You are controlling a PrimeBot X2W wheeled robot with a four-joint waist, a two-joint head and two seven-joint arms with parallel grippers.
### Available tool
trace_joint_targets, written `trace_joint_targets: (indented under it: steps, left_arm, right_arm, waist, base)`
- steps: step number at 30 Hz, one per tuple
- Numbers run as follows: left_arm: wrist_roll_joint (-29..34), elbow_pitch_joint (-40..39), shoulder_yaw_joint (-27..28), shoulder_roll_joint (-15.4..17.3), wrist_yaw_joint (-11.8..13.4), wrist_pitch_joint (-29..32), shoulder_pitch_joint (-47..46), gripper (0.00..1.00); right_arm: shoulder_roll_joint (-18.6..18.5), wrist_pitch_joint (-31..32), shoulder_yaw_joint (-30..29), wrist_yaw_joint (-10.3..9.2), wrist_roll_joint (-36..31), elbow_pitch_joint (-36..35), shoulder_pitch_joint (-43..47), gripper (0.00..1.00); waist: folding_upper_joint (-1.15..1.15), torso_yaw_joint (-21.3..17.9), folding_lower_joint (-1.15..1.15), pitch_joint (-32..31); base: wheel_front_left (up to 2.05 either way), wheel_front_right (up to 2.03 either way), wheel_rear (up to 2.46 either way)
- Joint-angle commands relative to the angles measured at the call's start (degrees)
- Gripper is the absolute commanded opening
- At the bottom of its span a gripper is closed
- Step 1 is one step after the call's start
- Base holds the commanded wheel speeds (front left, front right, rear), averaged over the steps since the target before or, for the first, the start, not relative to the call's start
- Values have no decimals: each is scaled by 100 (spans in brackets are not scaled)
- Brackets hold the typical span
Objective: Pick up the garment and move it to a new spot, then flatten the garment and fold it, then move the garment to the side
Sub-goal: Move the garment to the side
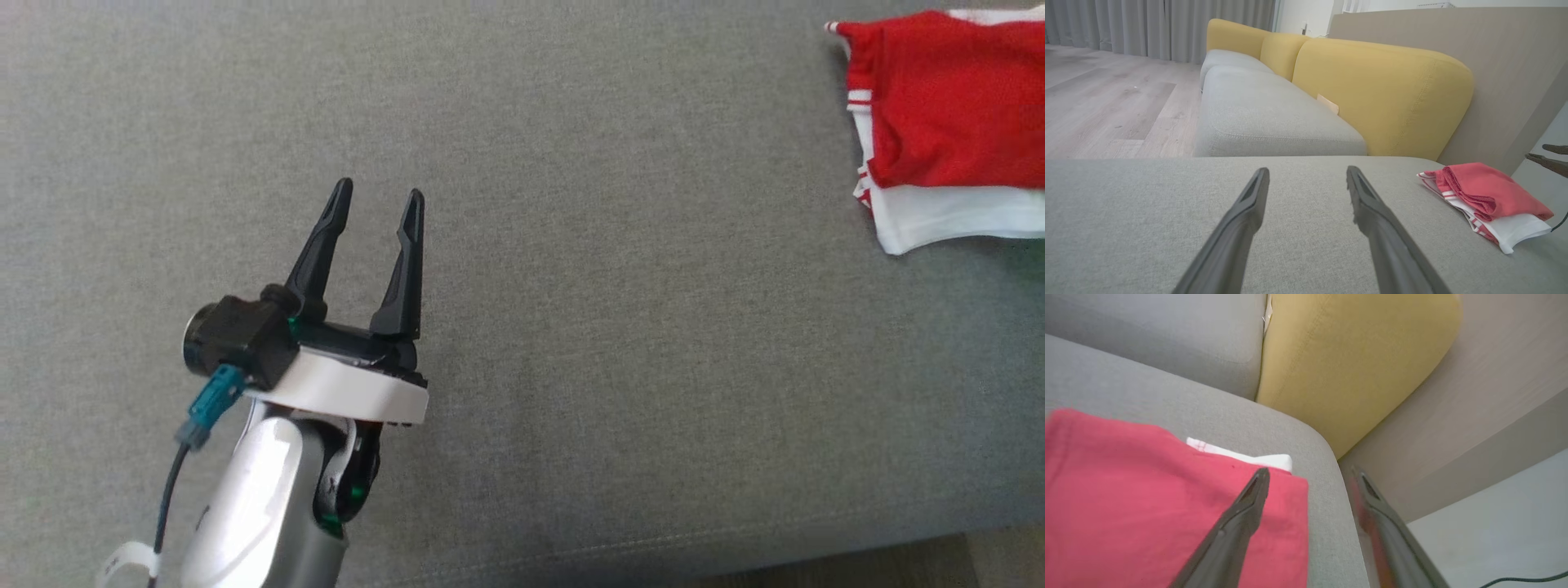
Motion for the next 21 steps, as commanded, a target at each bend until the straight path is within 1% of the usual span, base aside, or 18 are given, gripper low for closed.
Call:
trace_joint_targets:
  steps: [1,4,7,8,14,17,21]
  left_arm:
    - [-19,-181,198,31,-3,-30,-113,100]
    - [-40,-185,242,31,13,-30,-48,100]
    - [-66,-194,305,31,32,-30,35,100]
    - [-84,-204,380,31,55,-30,125,100]
    - [-132,-204,532,31,86,-30,452,100]
    - [-166,-209,567,31,107,-31,658,100]
    - [-113,-193,542,31,163,-31,922,100]
  right_arm:
    - [7,-102,-12,-4,-40,-235,-26,100]
    - [372,-183,-234,-4,13,-485,-2,100]
    - [879,-281,-419,-4,206,-825,161,100]
    - [1240,-356,-464,-4,308,-1111,357,100]
    - [2325,-438,-486,-4,561,-2186,1269,100]
    - [2722,-551,-445,-4,712,-2805,1919,100]
    - [2996,-642,-316,-4,731,-3374,2883,100]
  waist:
    - [0,7,-1,-110]
    - [0,17,-1,-320]
    - [0,41,-1,-566]
    - [0,45,-1,-757]
    - [0,164,-1,-1317]
    - [0,229,-1,-1551]
    - [0,303,-1,-1765]
  base:
    - [0,0,0]
    - [0,0,0]
    - [0,0,0]
    - [0,0,0]
    - [0,0,0]
    - [0,0,0]
    - [0,0,0]
